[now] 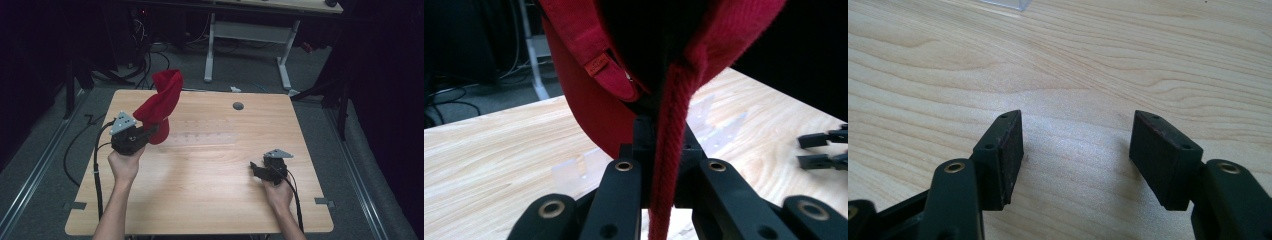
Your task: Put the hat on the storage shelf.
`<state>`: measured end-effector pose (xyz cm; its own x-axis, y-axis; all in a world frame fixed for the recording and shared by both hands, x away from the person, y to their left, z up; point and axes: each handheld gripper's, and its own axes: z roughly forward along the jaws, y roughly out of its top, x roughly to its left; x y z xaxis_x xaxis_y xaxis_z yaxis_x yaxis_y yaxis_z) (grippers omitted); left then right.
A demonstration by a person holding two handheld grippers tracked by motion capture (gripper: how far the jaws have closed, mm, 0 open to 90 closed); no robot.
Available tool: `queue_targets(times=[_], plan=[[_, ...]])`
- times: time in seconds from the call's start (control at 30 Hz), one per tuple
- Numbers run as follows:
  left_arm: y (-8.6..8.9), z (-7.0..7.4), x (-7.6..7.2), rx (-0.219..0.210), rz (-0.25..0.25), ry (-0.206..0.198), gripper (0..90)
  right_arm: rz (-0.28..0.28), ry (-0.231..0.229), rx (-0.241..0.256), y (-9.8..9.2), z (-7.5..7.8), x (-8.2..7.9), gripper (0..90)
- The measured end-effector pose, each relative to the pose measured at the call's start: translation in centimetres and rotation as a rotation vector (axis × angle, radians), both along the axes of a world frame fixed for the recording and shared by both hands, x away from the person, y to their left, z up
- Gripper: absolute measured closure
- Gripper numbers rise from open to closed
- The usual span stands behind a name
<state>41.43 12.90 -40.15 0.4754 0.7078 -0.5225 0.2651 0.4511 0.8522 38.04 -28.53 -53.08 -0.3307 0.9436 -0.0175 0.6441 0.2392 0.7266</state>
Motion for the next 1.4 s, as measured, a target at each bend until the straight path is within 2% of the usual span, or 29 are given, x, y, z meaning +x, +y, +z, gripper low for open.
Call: queue_targets(times=[0.13,0.27,0.57,1.1,1.4], plan=[[0.1,-0.3,0.7,-0.004,0.015,-0.017,84.5,0.001,0.000,0.000,0.0,0.0,0.0,38.4],[0.0,-1.1,1.8,0.002,0.031,0.000,84.6,0.001,0.000,0.000,0.0,0.0,0.0,38.3],[-0.3,-2.1,3.2,0.008,0.060,0.009,84.6,0.005,0.000,-0.001,0.0,0.0,0.0,37.5],[-0.8,-3.2,4.1,0.037,0.093,-0.005,84.6,0.006,0.000,-0.002,0.0,0.0,0.0,37.2],[-0.9,-4.0,4.5,0.018,0.115,0.008,84.7,0.006,0.000,-0.002,0.0,0.0,0.0,37.2]])
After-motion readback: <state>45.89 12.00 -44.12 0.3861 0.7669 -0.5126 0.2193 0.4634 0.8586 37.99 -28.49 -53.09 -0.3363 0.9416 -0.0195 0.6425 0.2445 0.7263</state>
